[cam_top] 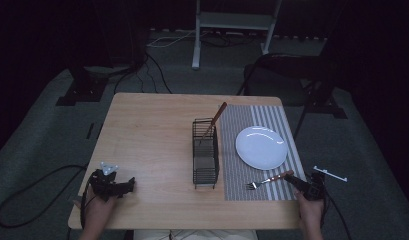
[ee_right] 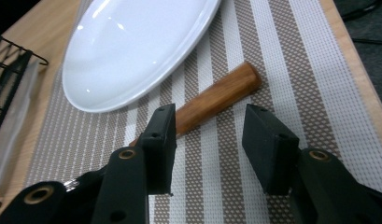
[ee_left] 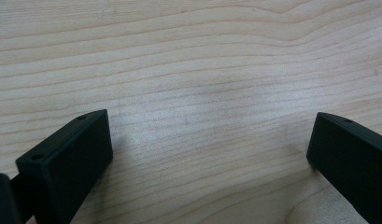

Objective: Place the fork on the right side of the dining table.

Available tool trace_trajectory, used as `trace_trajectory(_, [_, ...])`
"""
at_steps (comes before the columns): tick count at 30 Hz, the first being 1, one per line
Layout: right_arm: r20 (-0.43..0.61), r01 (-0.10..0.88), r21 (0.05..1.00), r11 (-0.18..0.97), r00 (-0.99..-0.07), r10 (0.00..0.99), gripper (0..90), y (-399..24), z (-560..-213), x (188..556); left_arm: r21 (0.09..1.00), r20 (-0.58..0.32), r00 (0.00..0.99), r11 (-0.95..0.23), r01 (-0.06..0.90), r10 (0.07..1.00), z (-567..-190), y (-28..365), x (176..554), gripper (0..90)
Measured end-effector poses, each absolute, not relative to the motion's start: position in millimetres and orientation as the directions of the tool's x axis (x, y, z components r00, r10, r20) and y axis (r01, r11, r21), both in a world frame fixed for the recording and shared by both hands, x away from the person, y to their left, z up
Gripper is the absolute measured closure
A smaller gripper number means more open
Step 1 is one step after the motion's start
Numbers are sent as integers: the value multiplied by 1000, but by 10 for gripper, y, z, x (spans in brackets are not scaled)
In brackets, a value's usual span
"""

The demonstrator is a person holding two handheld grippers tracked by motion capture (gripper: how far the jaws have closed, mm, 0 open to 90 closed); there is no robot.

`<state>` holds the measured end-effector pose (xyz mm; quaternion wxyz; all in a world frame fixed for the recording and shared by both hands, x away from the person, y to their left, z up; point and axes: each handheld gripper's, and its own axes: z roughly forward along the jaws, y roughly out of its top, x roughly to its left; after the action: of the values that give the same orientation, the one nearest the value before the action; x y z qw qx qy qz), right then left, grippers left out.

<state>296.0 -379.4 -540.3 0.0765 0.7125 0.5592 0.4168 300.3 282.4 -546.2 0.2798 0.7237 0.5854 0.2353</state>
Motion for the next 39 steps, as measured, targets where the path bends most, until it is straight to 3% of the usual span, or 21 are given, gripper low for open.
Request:
trace_trajectory(11, [518,735,586,-340,-17,855,490,-3667,-5307,2837,680,13,204,-158,716,979,-5462,2824,3003,1])
trace_trajectory(17, [487,738,615,-276,-81,870,346,-3445,-5242,2754,680,12,203,-157,716,979,-5462,2823,3003,0])
trace_trajectory(18, [490,737,623,-260,-109,865,261,-3389,-5223,2746,680,12,203,-157,716,979,-5461,2823,3003,0])
trace_trajectory(28, [526,799,582,-150,-229,819,258,-2922,-5234,2746,680,13,204,-157,716,979,-5461,2823,3003,1])
trace_trajectory(39, [557,839,536,-93,-268,786,260,-2638,-5368,2743,680,13,204,-158,716,979,-5461,2824,3003,0])
